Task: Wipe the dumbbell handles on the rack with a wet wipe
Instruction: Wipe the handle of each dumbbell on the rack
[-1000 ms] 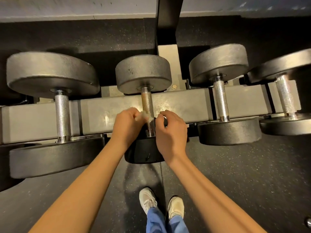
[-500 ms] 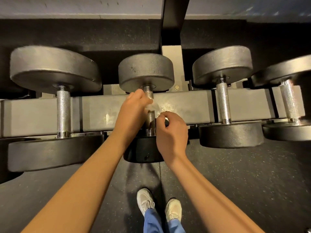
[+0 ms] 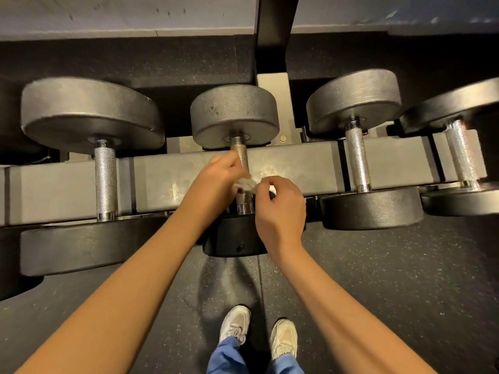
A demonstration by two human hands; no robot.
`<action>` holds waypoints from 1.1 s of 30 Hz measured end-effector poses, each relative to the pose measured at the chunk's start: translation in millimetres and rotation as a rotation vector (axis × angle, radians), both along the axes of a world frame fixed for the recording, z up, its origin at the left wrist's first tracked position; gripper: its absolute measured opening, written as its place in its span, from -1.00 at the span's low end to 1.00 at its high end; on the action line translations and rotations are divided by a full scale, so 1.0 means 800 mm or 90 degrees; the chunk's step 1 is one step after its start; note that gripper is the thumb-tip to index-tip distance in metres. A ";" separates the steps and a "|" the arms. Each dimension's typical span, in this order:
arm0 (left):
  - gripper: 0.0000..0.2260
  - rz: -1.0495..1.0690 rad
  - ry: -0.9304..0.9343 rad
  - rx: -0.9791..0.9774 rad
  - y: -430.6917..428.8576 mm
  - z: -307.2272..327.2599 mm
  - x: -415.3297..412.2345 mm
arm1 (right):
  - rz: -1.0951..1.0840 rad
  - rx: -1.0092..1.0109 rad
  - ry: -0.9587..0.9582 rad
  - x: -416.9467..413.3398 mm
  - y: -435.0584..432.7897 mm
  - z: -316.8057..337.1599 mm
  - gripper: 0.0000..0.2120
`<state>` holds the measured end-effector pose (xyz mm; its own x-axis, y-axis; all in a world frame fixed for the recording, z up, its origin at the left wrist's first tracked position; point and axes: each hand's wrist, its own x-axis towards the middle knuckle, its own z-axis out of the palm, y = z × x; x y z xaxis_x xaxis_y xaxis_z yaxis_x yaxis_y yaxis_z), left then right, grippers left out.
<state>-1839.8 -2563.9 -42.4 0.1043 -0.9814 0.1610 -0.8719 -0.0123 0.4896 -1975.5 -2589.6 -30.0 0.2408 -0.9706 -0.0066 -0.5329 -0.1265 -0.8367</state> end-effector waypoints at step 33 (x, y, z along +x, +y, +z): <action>-0.84 0.103 0.052 0.104 0.080 0.053 0.077 | 0.093 -0.142 0.218 0.027 0.025 0.016 -0.80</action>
<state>-1778.4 -2499.9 0.2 0.2686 -0.9632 -0.0140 -0.8093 -0.2335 0.5390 -1954.1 -2569.8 -17.4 0.3961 -0.9131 0.0963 -0.7381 -0.3791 -0.5581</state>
